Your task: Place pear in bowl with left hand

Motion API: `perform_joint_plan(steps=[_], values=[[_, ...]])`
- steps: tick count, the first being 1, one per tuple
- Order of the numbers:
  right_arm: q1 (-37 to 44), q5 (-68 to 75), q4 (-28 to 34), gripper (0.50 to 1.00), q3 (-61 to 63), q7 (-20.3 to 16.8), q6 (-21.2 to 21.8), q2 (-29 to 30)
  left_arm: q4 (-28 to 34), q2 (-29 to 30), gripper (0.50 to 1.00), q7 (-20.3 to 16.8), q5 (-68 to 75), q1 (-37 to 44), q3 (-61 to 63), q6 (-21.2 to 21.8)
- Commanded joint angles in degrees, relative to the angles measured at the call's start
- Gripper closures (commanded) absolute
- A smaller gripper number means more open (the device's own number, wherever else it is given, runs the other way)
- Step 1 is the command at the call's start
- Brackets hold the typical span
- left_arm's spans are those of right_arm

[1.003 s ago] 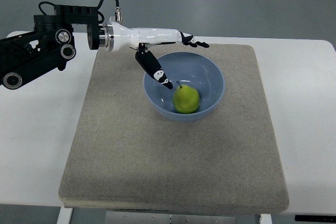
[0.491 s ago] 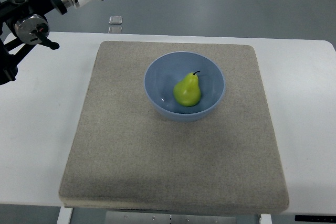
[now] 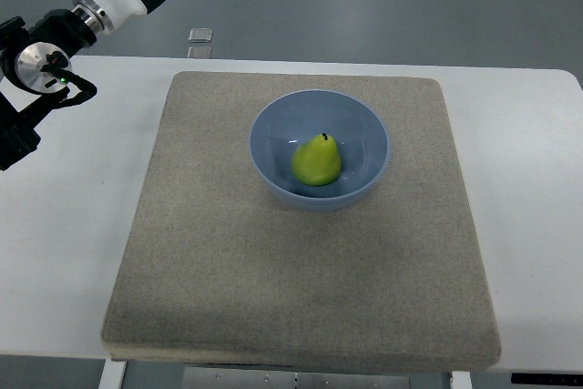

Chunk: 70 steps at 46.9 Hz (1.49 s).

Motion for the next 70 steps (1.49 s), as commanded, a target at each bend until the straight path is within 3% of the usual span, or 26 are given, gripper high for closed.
perform_joint_plan(steps=[1,10,70], values=[[0.01,0.09,0.00,0.576,0.09,0.00,0.00,0.00,3.28,-0.72,0.506,3.15,-5.04,0.24,-0.58,0.09],[0.01,0.00,0.00,0.576,0.09,0.00,0.00,0.00,6.54,-2.74,0.506,9.13,-13.67,0.50,-3.13,-0.08],[-0.43,0.18,0.35,0.574,0.09,-0.18,0.00,0.00,7.24,-2.92,0.506,9.84,-12.70,6.57,-3.75,-0.35]])
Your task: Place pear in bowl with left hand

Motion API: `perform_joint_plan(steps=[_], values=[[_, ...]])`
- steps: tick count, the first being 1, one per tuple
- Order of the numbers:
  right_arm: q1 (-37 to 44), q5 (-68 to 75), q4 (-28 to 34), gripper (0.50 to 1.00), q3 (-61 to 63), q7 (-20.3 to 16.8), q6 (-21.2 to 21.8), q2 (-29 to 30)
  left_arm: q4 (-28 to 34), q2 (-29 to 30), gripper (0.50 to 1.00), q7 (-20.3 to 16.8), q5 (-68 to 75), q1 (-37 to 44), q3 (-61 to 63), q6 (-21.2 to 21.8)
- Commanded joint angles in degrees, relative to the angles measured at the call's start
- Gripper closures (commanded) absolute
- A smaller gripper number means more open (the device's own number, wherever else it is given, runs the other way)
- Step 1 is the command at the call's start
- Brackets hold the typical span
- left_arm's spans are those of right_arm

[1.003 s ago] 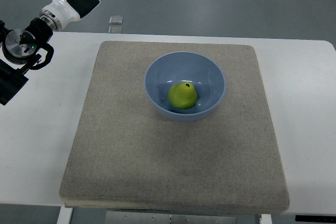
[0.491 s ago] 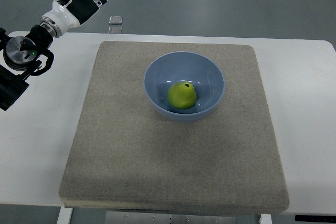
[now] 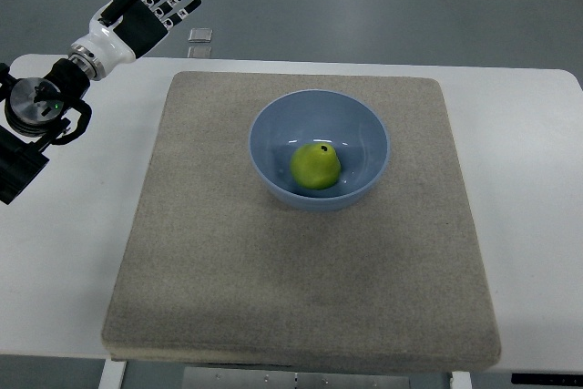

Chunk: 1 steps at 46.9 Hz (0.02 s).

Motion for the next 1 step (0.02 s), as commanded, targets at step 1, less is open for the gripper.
perform_joint_plan(steps=[1], values=[[-0.08,0.00,0.04,0.576,-0.08,-0.04,-0.09,0.00,0.00,0.20,0.506,0.21,0.22,0.21,0.26,0.01]])
